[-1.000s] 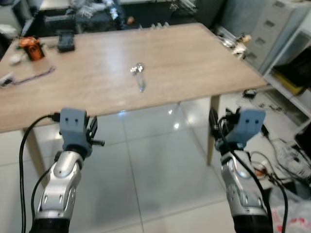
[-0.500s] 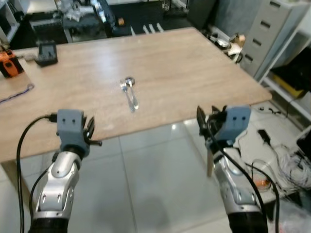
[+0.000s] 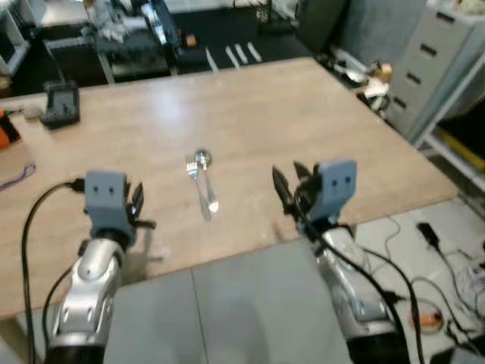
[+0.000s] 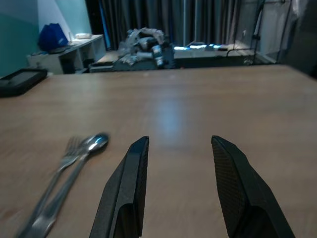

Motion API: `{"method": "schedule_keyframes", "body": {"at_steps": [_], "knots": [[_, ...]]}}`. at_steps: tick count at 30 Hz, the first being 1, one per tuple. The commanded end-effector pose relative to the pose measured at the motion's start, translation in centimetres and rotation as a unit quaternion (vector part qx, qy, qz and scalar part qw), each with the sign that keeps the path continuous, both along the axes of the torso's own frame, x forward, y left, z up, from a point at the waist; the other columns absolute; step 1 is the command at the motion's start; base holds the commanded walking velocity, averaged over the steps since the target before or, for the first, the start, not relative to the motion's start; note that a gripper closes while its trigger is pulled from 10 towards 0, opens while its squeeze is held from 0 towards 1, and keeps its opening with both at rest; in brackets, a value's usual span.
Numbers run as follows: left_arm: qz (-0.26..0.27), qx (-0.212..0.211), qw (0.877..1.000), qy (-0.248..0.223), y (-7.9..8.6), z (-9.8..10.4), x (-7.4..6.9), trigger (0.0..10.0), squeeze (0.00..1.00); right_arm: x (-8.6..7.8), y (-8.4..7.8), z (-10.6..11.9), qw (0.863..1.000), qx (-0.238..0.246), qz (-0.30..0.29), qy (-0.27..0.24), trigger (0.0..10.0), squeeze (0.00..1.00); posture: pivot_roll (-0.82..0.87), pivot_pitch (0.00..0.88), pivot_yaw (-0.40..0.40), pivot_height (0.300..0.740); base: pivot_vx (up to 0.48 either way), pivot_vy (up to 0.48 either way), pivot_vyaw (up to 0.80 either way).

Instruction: Setting the table

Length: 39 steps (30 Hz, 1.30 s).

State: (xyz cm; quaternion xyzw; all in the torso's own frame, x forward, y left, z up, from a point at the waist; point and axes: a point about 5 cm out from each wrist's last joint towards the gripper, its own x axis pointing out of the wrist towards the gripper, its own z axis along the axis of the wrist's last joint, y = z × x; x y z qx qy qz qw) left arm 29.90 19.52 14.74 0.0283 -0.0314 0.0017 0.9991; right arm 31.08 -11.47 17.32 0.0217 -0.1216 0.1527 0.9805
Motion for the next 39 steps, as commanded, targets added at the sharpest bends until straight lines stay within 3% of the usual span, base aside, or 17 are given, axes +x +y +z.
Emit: {"method": "schedule_keyframes", "body": {"at_steps": [1,6,13,20,22,26,28,31,33,35,39], "knots": [[0.010,0.009,1.000,0.005,0.6,-0.1,-0.3,10.0,0.00,-0.2,0.7,0.1,1.000,0.001,0.016,0.000,10.0,0.00,0.07,0.044,0.067,0.740,0.480,0.000,0.00],[0.010,0.012,1.000,0.006,0.5,-0.1,-0.4,10.0,0.00,-0.4,0.8,0.2,1.000,-0.003,0.023,0.002,10.0,0.00,0.07,0.048,0.068,0.740,0.440,0.000,0.00],[-0.004,0.022,1.000,0.006,0.0,-0.1,-0.7,10.0,0.00,-0.7,1.3,0.4,0.999,-0.024,0.048,0.003,10.0,0.00,0.07,0.051,0.067,0.740,0.000,0.000,0.00],[-0.021,0.041,0.999,0.020,0.1,-0.1,-1.4,10.0,0.00,-1.5,2.6,0.4,0.994,-0.019,0.101,0.049,10.0,0.00,0.07,0.057,0.064,0.740,0.000,0.000,0.00],[-0.016,0.048,0.998,0.026,0.7,-0.2,-1.7,10.0,0.00,-2.6,3.7,0.0,0.985,-0.020,0.153,0.076,10.0,0.00,0.07,0.059,0.062,0.740,0.000,0.000,0.00],[-0.011,0.048,0.998,0.030,1.5,-0.2,-2.0,10.0,0.00,-3.6,4.5,-0.6,0.973,-0.026,0.202,0.106,10.0,0.00,0.07,0.059,0.062,0.740,0.000,0.000,0.00],[-0.046,0.027,0.997,0.048,2.1,-0.2,-2.3,10.0,0.00,-4.4,5.0,-1.5,0.960,-0.020,0.241,0.141,10.0,0.00,0.08,0.062,0.054,0.740,0.000,0.000,0.00],[-0.058,0.036,0.996,0.063,2.3,-0.4,-2.4,10.0,0.00,-4.3,5.2,-1.8,0.959,-0.017,0.241,0.151,10.0,0.00,0.08,0.062,0.049,0.740,0.000,0.000,0.00],[-0.050,0.040,0.993,0.095,3.4,-1.0,-2.3,10.0,0.00,-3.9,5.4,-2.1,0.962,-0.030,0.224,0.154,10.0,0.00,0.08,0.069,0.044,0.740,0.000,0.000,0.00],[-0.016,0.025,0.990,0.134,4.5,-2.1,-1.7,10.0,0.00,-3.2,5.3,-1.4,0.971,-0.025,0.196,0.136,10.0,0.00,0.08,0.074,0.044,0.740,0.000,0.000,0.00],[-0.012,0.023,0.989,0.145,4.4,-2.7,-0.1,10.0,0.00,-2.0,4.9,0.4,0.983,-0.018,0.154,0.098,10.0,0.00,0.06,0.097,0.046,0.740,0.000,0.000,0.00]]}}
